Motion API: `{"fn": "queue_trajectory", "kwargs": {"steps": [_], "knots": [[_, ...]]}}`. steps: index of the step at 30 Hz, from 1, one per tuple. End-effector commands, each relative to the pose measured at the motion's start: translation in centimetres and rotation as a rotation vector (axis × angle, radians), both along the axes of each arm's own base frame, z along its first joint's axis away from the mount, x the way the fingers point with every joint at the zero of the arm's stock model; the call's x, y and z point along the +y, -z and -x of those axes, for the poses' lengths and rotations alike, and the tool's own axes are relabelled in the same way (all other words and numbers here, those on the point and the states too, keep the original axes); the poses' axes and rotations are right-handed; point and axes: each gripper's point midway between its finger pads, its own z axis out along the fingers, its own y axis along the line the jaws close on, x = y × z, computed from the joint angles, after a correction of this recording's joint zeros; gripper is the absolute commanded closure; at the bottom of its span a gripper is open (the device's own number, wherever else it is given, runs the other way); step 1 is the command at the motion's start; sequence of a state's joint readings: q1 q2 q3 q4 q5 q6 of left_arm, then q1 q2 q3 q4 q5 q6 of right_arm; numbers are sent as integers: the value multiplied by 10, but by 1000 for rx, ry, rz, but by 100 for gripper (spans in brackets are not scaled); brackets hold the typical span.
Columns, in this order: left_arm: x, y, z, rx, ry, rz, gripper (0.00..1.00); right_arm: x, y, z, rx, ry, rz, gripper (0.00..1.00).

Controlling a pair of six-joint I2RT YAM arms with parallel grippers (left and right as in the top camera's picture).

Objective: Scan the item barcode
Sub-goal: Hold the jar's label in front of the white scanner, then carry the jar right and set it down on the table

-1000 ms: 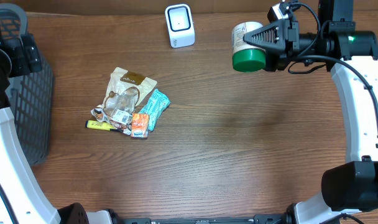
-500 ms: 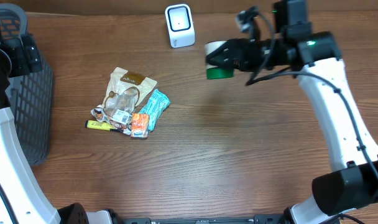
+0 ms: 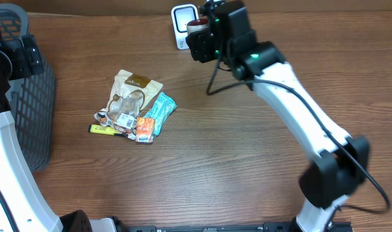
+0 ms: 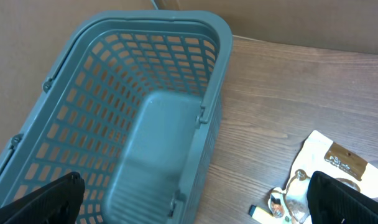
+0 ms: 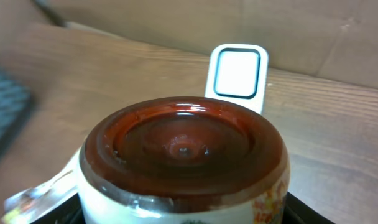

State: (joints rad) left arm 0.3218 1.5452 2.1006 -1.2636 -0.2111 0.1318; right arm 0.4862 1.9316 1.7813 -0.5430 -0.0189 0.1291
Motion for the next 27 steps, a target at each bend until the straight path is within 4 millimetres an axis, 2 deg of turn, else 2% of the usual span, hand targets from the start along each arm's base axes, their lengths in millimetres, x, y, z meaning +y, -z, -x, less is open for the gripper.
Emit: {"fn": "queue_trajectory", "kwargs": {"steps": [1, 4, 10, 16, 20, 25, 27], "knots": [[3, -1, -1, 4, 0, -13, 0, -8, 22, -29, -28, 88, 61, 46], [3, -1, -1, 4, 0, -13, 0, 2, 33, -47, -18, 79, 79, 42], [3, -1, -1, 4, 0, -13, 0, 15, 29, -85, -62, 68, 142, 41], [3, -1, -1, 4, 0, -13, 0, 22, 60, -111, -112, 51, 194, 39], [3, -1, -1, 4, 0, -13, 0, 26, 74, -121, -142, 38, 212, 38], [3, -1, -1, 4, 0, -13, 0, 30, 77, -127, -167, 39, 202, 38], [3, -1, -1, 4, 0, -13, 0, 31, 85, -127, -158, 37, 207, 38]]}}
